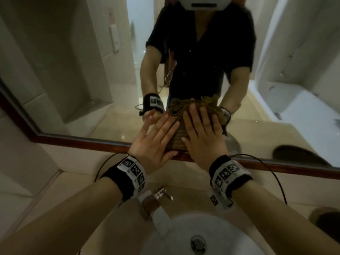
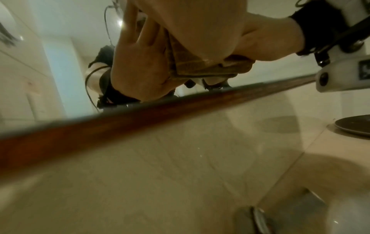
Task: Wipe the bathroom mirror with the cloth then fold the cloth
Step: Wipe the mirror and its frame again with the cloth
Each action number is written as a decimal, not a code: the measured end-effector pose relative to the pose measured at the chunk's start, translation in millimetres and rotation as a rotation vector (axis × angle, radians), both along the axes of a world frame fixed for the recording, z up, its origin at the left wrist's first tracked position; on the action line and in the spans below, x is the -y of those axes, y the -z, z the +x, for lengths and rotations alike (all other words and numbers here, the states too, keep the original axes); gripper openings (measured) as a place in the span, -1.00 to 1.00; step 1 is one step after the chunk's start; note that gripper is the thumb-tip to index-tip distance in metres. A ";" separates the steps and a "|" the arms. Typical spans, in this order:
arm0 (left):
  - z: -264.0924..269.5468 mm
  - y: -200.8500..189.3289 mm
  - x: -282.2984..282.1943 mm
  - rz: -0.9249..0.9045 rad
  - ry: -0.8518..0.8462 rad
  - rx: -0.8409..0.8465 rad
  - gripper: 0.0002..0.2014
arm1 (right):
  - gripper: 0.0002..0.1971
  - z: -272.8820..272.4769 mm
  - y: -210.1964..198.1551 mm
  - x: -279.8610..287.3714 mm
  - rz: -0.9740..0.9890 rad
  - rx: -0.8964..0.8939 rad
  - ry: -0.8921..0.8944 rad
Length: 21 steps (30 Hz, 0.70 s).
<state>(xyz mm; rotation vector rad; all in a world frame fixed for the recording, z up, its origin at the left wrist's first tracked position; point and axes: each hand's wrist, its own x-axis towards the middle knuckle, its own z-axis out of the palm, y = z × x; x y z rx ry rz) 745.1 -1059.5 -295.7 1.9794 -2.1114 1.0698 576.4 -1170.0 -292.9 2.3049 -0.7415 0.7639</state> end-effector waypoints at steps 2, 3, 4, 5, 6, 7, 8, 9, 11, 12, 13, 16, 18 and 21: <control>26.4 -32.3 -6.5 -0.040 0.034 -0.004 -0.19 | -0.20 22.5 -37.0 -9.2 0.006 0.015 -0.001; 41.0 -53.8 -10.3 -0.076 0.068 -0.007 -0.21 | -0.21 35.0 -58.8 -14.6 -0.008 0.040 -0.010; 54.9 -78.1 -12.9 -0.102 0.114 -0.018 -0.24 | -0.21 47.0 -82.8 -19.9 -0.027 0.050 -0.013; 68.7 -104.2 -14.5 -0.135 0.150 -0.009 -0.26 | -0.21 57.7 -108.2 -23.2 -0.050 0.059 -0.006; 80.5 -131.8 -15.6 -0.174 0.172 0.011 -0.26 | -0.20 68.1 -135.3 -26.2 -0.074 0.072 -0.002; 91.1 -159.4 -16.5 -0.206 0.183 0.034 -0.26 | -0.20 78.4 -162.9 -29.3 -0.081 0.092 0.001; 101.3 -187.2 -16.7 -0.230 0.180 0.051 -0.25 | -0.20 88.3 -192.2 -33.2 -0.082 0.117 0.002; 110.2 -214.9 -18.6 -0.248 0.166 0.066 -0.25 | -0.20 98.1 -221.3 -37.9 -0.080 0.143 -0.006; 125.3 -273.3 -23.4 -0.303 0.143 0.094 -0.23 | -0.19 116.8 -279.5 -45.0 -0.098 0.191 -0.022; 132.0 -301.8 -26.2 -0.334 0.133 0.115 -0.22 | -0.19 124.7 -307.7 -47.0 -0.119 0.202 -0.014; 138.6 -329.7 -28.9 -0.356 0.121 0.142 -0.21 | -0.18 131.9 -335.0 -48.8 -0.143 0.203 0.003; 159.5 -402.0 -34.0 -0.425 0.098 0.217 -0.19 | -0.17 149.8 -408.7 -53.8 -0.204 0.200 -0.001; 170.9 -447.7 -36.8 -0.444 0.051 0.240 -0.16 | -0.16 159.4 -456.8 -56.6 -0.246 0.202 0.004; 182.9 -514.1 -41.6 -0.465 -0.012 0.286 -0.14 | -0.14 171.8 -523.8 -59.6 -0.294 0.201 0.014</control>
